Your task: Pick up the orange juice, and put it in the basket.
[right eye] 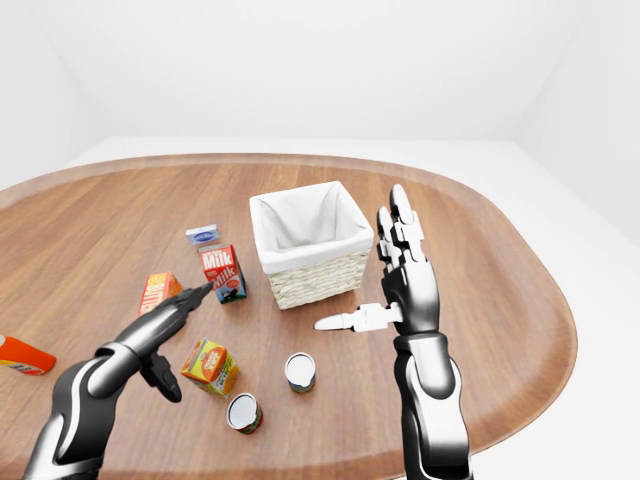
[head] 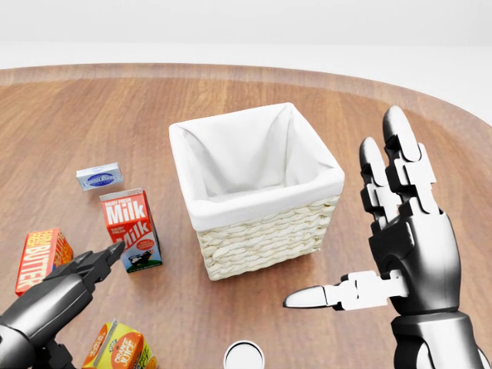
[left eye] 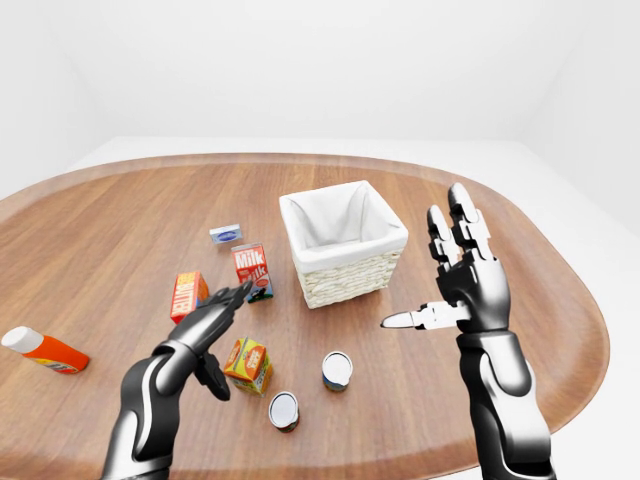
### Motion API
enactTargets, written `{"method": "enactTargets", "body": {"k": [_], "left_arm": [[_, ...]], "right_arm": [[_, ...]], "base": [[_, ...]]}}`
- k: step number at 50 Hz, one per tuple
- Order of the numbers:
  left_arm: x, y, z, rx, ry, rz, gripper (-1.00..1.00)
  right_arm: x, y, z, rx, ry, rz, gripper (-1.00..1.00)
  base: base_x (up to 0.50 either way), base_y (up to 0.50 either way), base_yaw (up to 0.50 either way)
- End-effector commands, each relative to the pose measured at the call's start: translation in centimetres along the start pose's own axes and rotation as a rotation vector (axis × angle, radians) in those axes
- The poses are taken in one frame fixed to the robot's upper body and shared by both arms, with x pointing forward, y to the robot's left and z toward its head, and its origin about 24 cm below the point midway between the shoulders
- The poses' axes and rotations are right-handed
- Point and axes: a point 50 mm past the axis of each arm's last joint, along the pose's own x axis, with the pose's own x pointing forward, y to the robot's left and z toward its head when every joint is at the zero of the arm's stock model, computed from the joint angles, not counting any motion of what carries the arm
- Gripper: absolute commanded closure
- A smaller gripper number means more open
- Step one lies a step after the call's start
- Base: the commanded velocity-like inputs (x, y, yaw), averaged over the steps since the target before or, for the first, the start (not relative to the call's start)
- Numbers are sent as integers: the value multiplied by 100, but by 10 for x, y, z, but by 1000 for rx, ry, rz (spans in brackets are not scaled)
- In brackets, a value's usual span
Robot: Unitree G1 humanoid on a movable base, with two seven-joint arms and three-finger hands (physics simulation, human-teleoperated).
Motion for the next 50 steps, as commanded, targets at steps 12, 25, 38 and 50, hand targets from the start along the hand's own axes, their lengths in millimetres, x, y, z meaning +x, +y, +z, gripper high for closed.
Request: {"method": "enactTargets", "body": {"k": [12, 25, 38, 50], "left_arm": [[26, -23, -16, 192, 148, -17, -100], [41, -29, -8, 269, 134, 0, -100], [47, -45, -5, 216, 111, -105, 100], [46, -45, -13, 226, 141, -126, 100]], "right_arm": [[-1, -1, 0, 5, 2, -2, -100], [-2, 0, 2, 7, -6, -1, -100], [-2, -1, 0, 8, 1, -3, -100], [0, -5, 4, 23, -20, -36, -100]], "base": [[0, 0, 0], [0, 0, 0], [0, 0, 0], [0, 0, 0]]}}
